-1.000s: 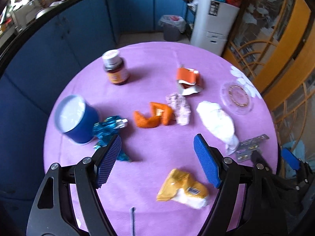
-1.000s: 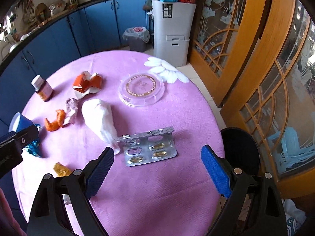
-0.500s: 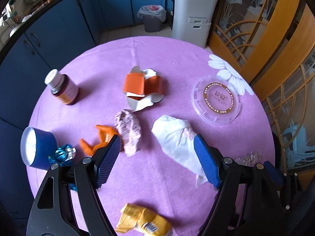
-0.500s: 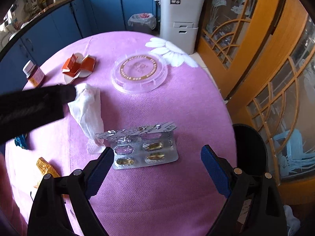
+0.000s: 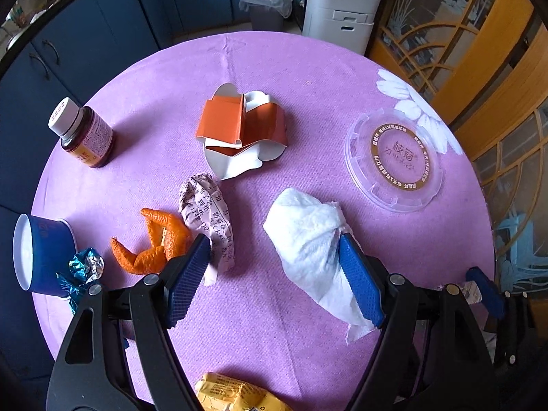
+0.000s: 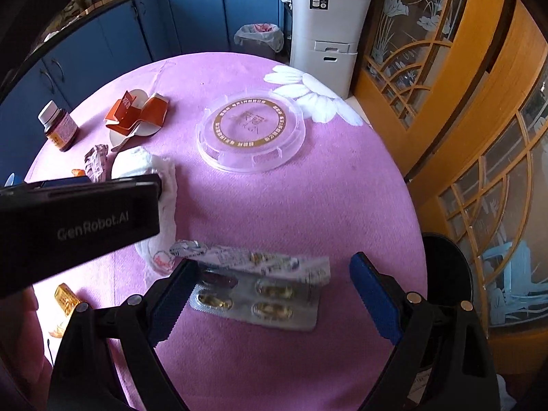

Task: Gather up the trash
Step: 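Grasp the white tissue with the left tool while the right tool grasps the pill blister, then lift the tissue and blister pack and carry them over the trash bin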

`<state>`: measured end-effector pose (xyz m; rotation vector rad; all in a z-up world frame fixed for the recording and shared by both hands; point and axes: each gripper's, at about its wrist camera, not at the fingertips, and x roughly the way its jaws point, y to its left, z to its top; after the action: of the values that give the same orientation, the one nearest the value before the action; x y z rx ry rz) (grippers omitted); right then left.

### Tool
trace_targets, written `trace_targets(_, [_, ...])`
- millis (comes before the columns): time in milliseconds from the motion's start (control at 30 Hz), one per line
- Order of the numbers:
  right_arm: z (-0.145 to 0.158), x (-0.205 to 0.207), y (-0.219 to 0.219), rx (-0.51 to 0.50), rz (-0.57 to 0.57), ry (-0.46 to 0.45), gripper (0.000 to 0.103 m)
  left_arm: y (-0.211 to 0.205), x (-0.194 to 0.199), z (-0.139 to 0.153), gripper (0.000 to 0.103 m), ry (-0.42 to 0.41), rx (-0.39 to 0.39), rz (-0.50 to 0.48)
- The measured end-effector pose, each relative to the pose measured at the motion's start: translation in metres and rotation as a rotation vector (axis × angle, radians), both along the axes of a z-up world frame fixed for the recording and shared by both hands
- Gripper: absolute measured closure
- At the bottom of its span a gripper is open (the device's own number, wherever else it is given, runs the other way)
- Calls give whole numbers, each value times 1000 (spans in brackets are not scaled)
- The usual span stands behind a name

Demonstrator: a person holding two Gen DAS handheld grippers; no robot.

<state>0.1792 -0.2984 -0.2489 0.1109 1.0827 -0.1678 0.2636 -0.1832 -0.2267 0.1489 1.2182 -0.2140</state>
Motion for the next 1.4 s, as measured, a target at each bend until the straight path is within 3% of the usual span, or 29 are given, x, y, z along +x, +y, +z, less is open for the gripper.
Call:
trace_targets(200, [-1, 3, -2, 10, -5, -12, 16, 5, 3, -4, 26, 4, -7, 11])
trace_targets(400, [1, -2, -5, -1, -21, -24, 28, 15, 3, -4, 28, 8, -23, 25])
trace_targets(467, [4, -2, -7, -4, -21, -35, 41, 17, 0, -3, 35, 6, -32, 20])
trace_targets(533, [7, -2, -7, -16, -18, -38, 72, 18, -4, -1, 46, 7, -48, 10])
trace_targets(567, [7, -1, -7, -9, -12, -37, 75, 19, -7, 1, 56, 7, -56, 3])
trace_targets(600, [7, -1, -8, 11, -5, -34, 86, 19, -8, 3, 64, 11, -64, -3])
trace_targets(633, [8, -1, -9, 19, -7, -34, 89, 18, -10, 4, 65, 13, -66, -9])
trace_targets(800, [8, -7, -12, 36, -14, -47, 94, 21, -16, 10, 86, 7, -91, -3])
trace_targets(900, [13, -13, -16, 55, -27, -64, 94, 25, -20, 19, 93, -11, -106, 0])
trace_targets(1300, [50, -34, -25, 35, -55, -161, 94, 16, -41, 68, 94, -133, -168, -53])
trace_targets(1400, [59, -43, -34, 29, -75, -183, 94, 13, -49, 78, 94, -152, -220, -82])
